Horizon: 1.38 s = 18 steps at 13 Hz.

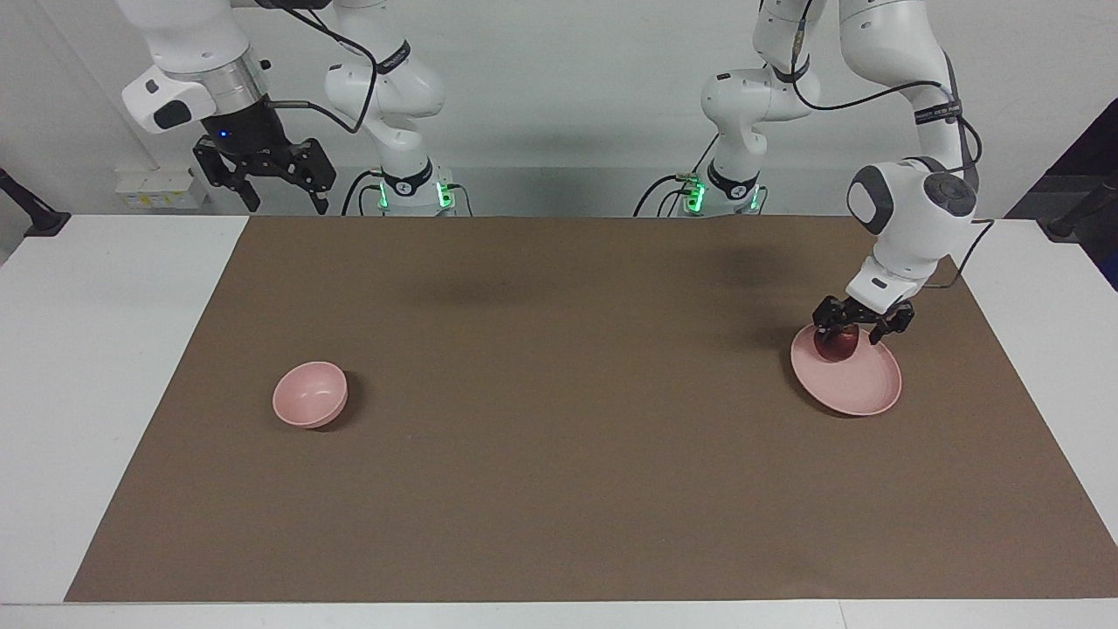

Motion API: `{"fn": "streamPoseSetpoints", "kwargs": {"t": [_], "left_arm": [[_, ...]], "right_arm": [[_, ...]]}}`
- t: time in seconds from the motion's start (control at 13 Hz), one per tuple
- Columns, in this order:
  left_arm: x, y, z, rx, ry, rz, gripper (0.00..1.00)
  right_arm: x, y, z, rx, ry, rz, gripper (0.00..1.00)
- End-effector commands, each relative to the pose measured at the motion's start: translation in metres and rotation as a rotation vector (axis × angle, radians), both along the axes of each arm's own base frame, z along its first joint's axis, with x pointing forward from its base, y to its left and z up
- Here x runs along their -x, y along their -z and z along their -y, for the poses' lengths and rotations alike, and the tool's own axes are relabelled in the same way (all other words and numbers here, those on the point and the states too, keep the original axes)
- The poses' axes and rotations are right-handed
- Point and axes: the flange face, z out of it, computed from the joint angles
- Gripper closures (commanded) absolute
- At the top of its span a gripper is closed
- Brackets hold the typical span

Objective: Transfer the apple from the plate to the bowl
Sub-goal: 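Lower the left gripper into the bowl and grasp the red apple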

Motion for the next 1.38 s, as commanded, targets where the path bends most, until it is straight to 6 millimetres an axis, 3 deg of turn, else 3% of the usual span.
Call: {"fn": "streamPoseSetpoints", "kwargs": {"t": [0.0, 0.15, 0.46, 0.54, 0.77, 0.92, 1.3], "left_arm": [[0.008, 0.0, -0.003, 0.014, -0.016, -0.009, 0.0], [0.012, 0.014, -0.004, 0.015, -0.02, -0.03, 0.0], [0.011, 0.013, -0.003, 0.016, -0.04, -0.028, 0.0], [0.01, 0.012, -0.003, 0.015, -0.041, -0.025, 0.07], [0.007, 0.011, -0.003, 0.015, -0.033, -0.024, 0.65], [-0.001, 0.008, -0.004, 0.014, -0.032, -0.024, 0.93], [-0.017, -0.02, -0.001, 0.006, -0.007, 0.053, 0.94]], "right_arm": [[0.003, -0.003, 0.001, -0.023, 0.017, -0.007, 0.0], [0.003, -0.003, 0.001, -0.023, 0.017, -0.007, 0.0], [0.003, -0.002, 0.001, -0.023, 0.017, -0.009, 0.0], [0.003, -0.003, 0.001, -0.023, 0.017, -0.007, 0.0], [0.003, -0.003, 0.001, -0.023, 0.016, -0.006, 0.0], [0.003, -0.003, 0.001, -0.023, 0.017, -0.007, 0.0], [0.003, -0.003, 0.001, -0.023, 0.017, -0.007, 0.0]]}}
